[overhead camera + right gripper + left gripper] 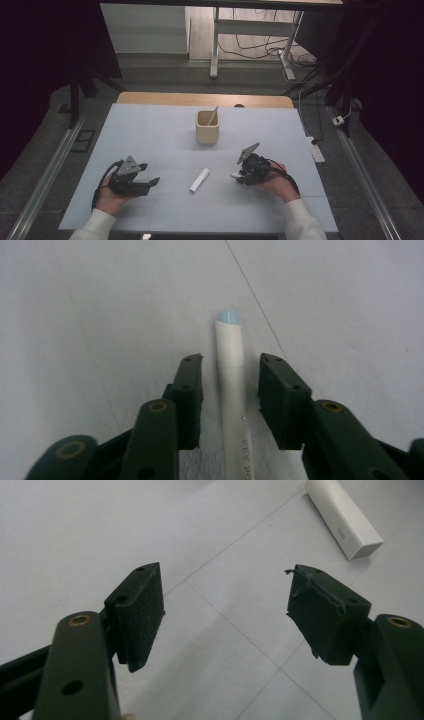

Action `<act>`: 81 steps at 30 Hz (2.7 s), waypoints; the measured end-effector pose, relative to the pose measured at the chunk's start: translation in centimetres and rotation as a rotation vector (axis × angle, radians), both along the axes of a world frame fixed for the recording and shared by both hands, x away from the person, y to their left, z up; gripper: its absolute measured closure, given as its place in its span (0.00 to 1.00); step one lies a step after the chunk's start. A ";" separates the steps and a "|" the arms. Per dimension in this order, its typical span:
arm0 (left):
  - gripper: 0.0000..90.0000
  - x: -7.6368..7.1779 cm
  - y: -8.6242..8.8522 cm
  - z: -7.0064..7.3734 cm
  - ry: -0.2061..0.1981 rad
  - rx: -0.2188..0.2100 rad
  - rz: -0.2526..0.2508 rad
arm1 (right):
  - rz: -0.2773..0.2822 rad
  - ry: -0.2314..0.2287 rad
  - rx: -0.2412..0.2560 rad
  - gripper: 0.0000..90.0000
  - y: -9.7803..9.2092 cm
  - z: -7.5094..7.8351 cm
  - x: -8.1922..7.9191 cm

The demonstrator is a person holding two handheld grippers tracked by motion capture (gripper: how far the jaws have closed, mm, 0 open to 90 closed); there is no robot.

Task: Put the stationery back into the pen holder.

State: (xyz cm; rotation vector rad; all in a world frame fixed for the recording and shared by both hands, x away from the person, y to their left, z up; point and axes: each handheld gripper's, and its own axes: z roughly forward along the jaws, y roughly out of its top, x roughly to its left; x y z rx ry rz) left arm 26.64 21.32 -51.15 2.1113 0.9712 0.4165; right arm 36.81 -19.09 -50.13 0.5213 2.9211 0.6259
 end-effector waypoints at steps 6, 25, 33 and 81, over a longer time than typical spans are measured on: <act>0.34 0.0 0.1 0.1 -0.002 0.001 0.004 | 0.033 -0.004 -0.021 0.85 0.4 0.0 -0.2; 0.34 0.0 0.3 0.1 -0.005 0.000 0.010 | 0.080 -0.072 -0.009 0.87 0.3 0.5 -0.6; 0.34 0.0 0.3 0.1 -0.004 0.003 0.010 | 0.044 -0.092 0.062 0.87 -0.5 1.6 -0.6; 0.34 0.1 0.4 0.0 -0.004 0.009 0.013 | -0.039 -0.271 0.362 0.87 -2.4 6.6 -1.7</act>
